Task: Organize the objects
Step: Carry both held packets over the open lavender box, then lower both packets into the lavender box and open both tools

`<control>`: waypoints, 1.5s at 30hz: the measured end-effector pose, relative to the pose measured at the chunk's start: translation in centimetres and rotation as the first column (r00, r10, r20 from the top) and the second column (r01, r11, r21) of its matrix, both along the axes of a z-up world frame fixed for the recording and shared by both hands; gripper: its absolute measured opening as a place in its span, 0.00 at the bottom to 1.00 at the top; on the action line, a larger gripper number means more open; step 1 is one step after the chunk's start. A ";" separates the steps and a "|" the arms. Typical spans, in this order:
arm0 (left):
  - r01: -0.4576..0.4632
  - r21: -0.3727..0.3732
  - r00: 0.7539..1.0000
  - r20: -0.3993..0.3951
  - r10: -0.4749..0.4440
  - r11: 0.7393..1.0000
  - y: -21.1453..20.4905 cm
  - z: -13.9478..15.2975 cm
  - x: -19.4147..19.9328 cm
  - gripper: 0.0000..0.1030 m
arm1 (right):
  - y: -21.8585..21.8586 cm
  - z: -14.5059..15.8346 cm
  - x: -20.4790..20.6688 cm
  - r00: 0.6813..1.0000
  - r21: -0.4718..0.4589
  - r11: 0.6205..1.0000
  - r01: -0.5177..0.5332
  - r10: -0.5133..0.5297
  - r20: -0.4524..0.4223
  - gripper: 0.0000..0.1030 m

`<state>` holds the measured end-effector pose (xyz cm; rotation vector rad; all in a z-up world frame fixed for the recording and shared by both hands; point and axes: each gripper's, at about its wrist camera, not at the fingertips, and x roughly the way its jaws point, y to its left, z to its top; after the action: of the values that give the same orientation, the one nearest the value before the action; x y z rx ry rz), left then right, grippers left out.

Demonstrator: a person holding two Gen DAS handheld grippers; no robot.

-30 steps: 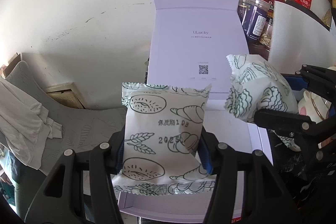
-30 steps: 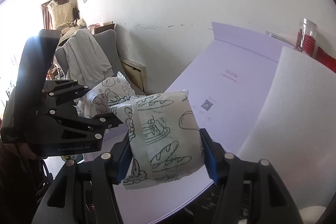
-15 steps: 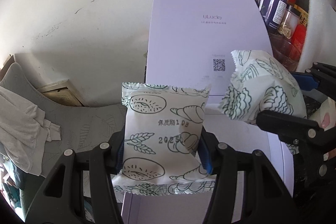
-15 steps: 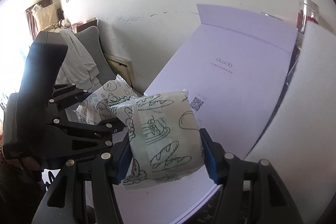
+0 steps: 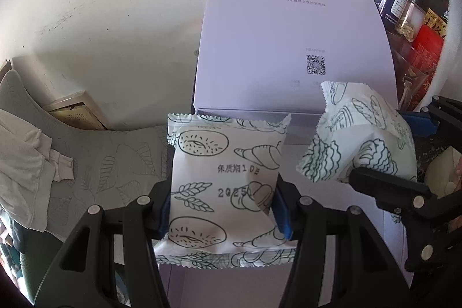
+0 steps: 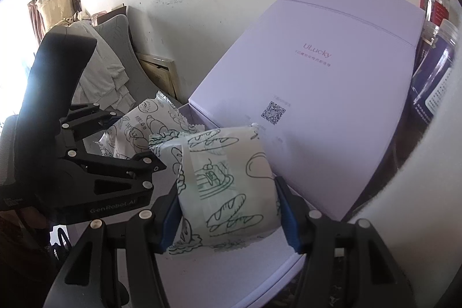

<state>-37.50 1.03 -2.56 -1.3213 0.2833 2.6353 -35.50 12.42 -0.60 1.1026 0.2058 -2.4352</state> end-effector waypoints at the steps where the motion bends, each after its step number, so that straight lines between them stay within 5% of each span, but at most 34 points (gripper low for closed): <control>1: 0.001 0.009 1.000 0.012 -0.001 1.000 0.0 -0.2 -0.1 0.52 | 0.0 -0.2 0.0 1.000 0.004 1.000 0.000 0.000 0.005 0.59; 23: -0.027 0.033 0.992 0.121 0.023 0.999 0.9 -1.9 -0.6 0.54 | 0.4 -2.0 -1.2 0.995 0.037 0.999 0.026 -0.029 0.097 0.60; 32: -0.025 0.000 0.999 0.043 0.025 1.000 1.7 -0.3 0.3 0.67 | 0.1 -1.6 -1.2 0.996 0.056 0.998 0.026 -0.031 0.081 0.60; 45: -0.041 0.021 0.999 0.018 0.041 0.999 0.4 1.2 0.3 0.67 | 0.4 0.6 0.0 0.998 0.064 0.997 0.051 -0.053 0.018 0.60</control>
<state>-37.24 1.38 -1.38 -1.3568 0.2271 2.6509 -35.53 12.82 -0.04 1.1728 0.2526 -2.4779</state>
